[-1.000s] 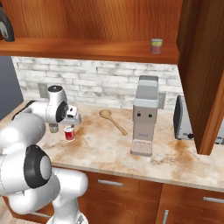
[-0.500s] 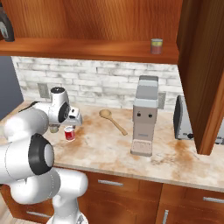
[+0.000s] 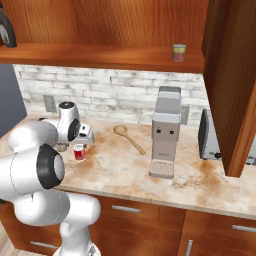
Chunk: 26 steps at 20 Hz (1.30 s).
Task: Pick the cans from the counter and place them in their designated side in the cabinet.
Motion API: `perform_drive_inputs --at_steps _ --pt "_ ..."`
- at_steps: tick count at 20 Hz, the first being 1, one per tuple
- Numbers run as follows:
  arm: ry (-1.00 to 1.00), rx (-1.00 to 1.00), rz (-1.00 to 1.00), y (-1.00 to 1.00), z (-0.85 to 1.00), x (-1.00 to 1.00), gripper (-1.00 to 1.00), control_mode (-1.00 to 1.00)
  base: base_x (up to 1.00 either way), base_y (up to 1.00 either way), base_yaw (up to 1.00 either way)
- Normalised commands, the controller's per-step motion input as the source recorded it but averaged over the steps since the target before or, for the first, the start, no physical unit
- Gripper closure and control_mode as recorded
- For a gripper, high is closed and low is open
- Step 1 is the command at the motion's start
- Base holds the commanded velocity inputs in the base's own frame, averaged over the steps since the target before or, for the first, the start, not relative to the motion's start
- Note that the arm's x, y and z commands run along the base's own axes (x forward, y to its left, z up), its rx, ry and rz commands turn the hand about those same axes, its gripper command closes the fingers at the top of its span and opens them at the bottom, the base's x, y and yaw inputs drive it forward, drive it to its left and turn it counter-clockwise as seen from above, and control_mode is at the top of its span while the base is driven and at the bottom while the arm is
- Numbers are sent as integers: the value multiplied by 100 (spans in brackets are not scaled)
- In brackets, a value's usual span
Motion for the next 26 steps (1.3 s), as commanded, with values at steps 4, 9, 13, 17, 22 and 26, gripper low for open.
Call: perform_drive_inputs --at_steps 4,9,13,17,22,26 --pt "0 0 0 0 -16 8 -100 -100 0 0 0" --pt "0 0 0 1 -16 9 -100 -100 0 0 0" --pt "0 0 0 3 -17 10 -100 -100 0 0 0" --pt "0 0 0 4 -18 11 -100 -100 0 0 0" --pt "0 0 0 6 -20 11 -100 -100 0 0 0" --pt "0 0 0 7 -19 11 100 -100 0 0 0"
